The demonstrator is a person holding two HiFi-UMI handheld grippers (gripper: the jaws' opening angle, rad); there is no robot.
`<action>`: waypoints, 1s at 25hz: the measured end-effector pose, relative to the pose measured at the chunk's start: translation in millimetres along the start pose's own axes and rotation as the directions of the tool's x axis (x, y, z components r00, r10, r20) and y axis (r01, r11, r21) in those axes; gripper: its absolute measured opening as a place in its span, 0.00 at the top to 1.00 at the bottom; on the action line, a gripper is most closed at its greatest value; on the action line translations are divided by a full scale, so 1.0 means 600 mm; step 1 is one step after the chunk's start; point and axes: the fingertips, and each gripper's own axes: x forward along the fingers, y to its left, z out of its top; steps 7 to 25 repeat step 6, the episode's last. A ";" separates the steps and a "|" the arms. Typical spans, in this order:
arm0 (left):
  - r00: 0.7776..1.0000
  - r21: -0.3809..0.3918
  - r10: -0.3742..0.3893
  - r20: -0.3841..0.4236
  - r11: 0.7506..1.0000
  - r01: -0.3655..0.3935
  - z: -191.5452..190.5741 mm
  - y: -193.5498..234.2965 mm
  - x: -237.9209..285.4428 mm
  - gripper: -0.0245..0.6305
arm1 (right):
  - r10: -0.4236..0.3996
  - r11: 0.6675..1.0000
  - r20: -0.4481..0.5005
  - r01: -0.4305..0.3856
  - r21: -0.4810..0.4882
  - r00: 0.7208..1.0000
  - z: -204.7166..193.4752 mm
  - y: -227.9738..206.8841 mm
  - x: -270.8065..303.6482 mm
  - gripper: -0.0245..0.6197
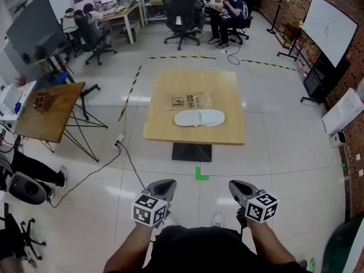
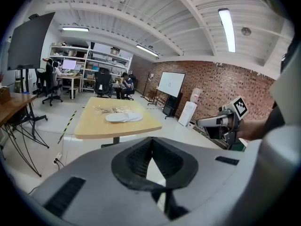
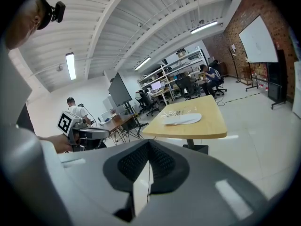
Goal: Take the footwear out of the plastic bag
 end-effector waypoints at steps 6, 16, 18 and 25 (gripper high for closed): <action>1.000 -0.014 0.025 -0.004 1.000 -0.025 -0.006 0.017 -0.006 0.95 | 0.000 1.000 0.007 0.000 0.024 1.000 0.007 -0.002 0.005 0.96; 1.000 -0.014 0.025 -0.004 1.000 -0.025 -0.006 0.017 -0.006 0.95 | 0.000 1.000 0.007 0.000 0.024 1.000 0.007 -0.002 0.005 0.96; 1.000 -0.014 0.025 -0.004 1.000 -0.025 -0.006 0.017 -0.006 0.95 | 0.000 1.000 0.007 0.000 0.024 1.000 0.007 -0.002 0.005 0.96; 1.000 -0.014 0.025 -0.004 1.000 -0.025 -0.006 0.017 -0.006 0.95 | 0.000 1.000 0.007 0.000 0.024 1.000 0.007 -0.002 0.005 0.96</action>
